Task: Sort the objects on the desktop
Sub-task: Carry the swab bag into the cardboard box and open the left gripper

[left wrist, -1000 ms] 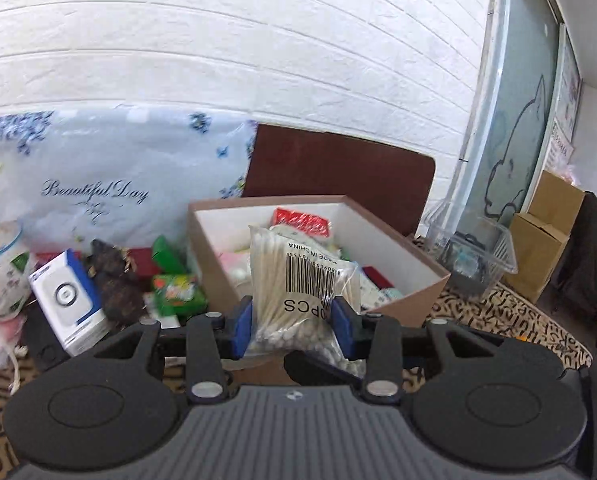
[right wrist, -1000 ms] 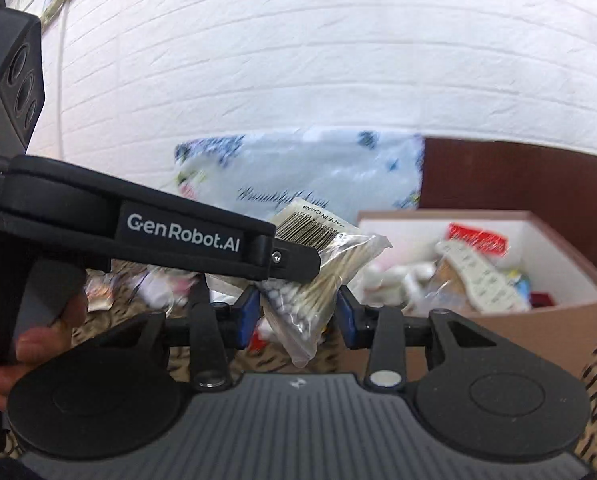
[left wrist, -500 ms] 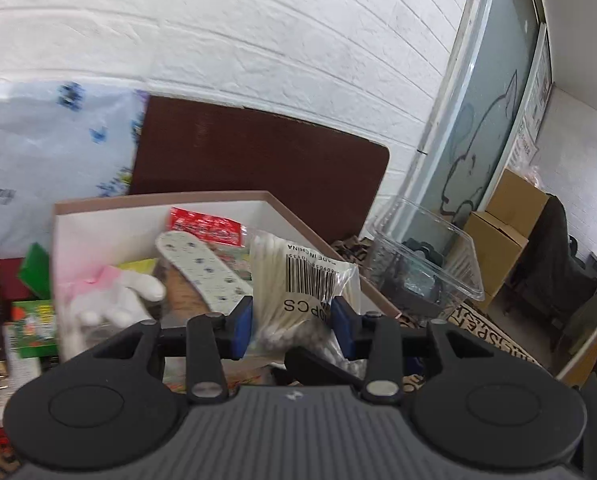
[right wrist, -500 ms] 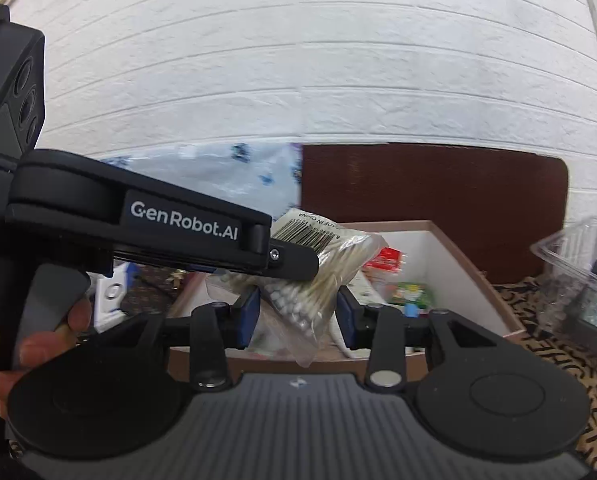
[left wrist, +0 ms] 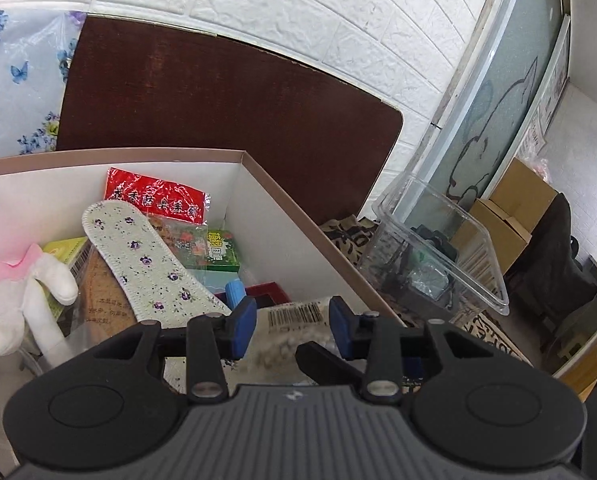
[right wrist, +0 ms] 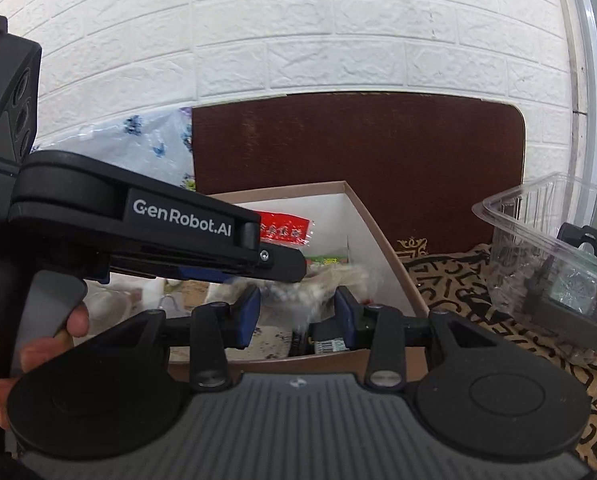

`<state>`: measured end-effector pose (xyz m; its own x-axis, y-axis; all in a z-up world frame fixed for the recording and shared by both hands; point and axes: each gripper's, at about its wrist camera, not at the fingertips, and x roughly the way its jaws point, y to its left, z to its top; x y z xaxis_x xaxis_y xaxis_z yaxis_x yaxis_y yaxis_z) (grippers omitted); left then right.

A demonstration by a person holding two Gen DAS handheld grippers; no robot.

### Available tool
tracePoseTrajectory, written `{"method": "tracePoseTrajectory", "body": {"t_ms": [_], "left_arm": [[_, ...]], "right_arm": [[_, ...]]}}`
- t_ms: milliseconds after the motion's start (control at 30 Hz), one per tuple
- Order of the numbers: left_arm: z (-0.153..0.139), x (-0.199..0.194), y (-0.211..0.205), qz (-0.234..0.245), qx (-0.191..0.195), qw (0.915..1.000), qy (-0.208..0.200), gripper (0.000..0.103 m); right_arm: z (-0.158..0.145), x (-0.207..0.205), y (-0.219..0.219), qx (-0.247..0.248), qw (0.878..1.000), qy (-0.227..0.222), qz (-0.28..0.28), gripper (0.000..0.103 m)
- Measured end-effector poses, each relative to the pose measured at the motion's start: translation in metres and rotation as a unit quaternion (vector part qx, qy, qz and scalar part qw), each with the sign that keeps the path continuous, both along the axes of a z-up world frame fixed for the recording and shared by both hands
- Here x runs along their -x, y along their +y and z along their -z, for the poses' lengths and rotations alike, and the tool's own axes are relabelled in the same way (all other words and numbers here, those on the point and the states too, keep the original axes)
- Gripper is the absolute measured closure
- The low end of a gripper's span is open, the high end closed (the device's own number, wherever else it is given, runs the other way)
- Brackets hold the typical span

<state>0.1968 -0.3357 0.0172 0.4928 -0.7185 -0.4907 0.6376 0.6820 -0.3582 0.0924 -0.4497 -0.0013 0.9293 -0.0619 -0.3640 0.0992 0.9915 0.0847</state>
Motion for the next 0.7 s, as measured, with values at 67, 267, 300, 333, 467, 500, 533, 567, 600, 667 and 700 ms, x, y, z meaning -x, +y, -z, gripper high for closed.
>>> {"method": "tracePoseTrajectory", "body": {"t_ms": [67, 267, 300, 333, 467, 500, 533, 567, 600, 667, 700], "left_arm": [[0.0, 0.001, 0.002, 0.001, 0.005, 1.0, 0.0, 0.039], [-0.006, 0.009, 0.014, 0.004, 0.007, 1.0, -0.002, 0.009], [-0.006, 0.009, 0.015, 0.003, 0.005, 1.0, 0.003, 0.009], [-0.007, 0.009, 0.017, 0.001, 0.003, 1.0, 0.008, 0.009], [-0.007, 0.015, 0.025, -0.007, -0.007, 0.9999, 0.009, 0.009], [-0.008, 0.017, 0.027, -0.009, -0.011, 0.9999, 0.007, 0.009], [-0.008, 0.019, 0.029, -0.01, -0.015, 0.9998, 0.004, 0.009], [-0.009, 0.022, 0.032, -0.011, -0.017, 0.9998, 0.0, 0.009], [-0.009, 0.024, 0.035, -0.011, -0.019, 0.9998, -0.002, 0.008], [-0.011, 0.03, 0.041, -0.013, -0.02, 0.9997, -0.005, 0.008], [-0.012, 0.032, 0.044, -0.014, -0.02, 0.9997, -0.006, 0.008]], "right_arm": [[0.002, -0.003, -0.002, 0.004, 1.0, 0.005, 0.003, 0.063], [0.004, -0.003, 0.0, 0.017, 0.999, 0.005, 0.028, 0.038], [0.004, -0.002, 0.001, 0.019, 0.999, 0.003, 0.033, 0.028], [0.003, -0.002, 0.002, 0.024, 0.999, 0.0, 0.039, 0.021], [-0.001, 0.002, 0.009, 0.045, 0.998, -0.003, 0.052, 0.013], [-0.002, 0.004, 0.01, 0.045, 0.998, -0.002, 0.053, 0.012], [-0.003, 0.005, 0.011, 0.044, 0.997, -0.002, 0.055, 0.01], [-0.004, 0.007, 0.012, 0.044, 0.997, -0.003, 0.058, 0.009], [-0.005, 0.008, 0.013, 0.044, 0.997, -0.004, 0.06, 0.008], [-0.007, 0.011, 0.016, 0.048, 0.997, -0.004, 0.066, 0.008], [-0.008, 0.012, 0.017, 0.049, 0.996, -0.003, 0.069, 0.008]]}}
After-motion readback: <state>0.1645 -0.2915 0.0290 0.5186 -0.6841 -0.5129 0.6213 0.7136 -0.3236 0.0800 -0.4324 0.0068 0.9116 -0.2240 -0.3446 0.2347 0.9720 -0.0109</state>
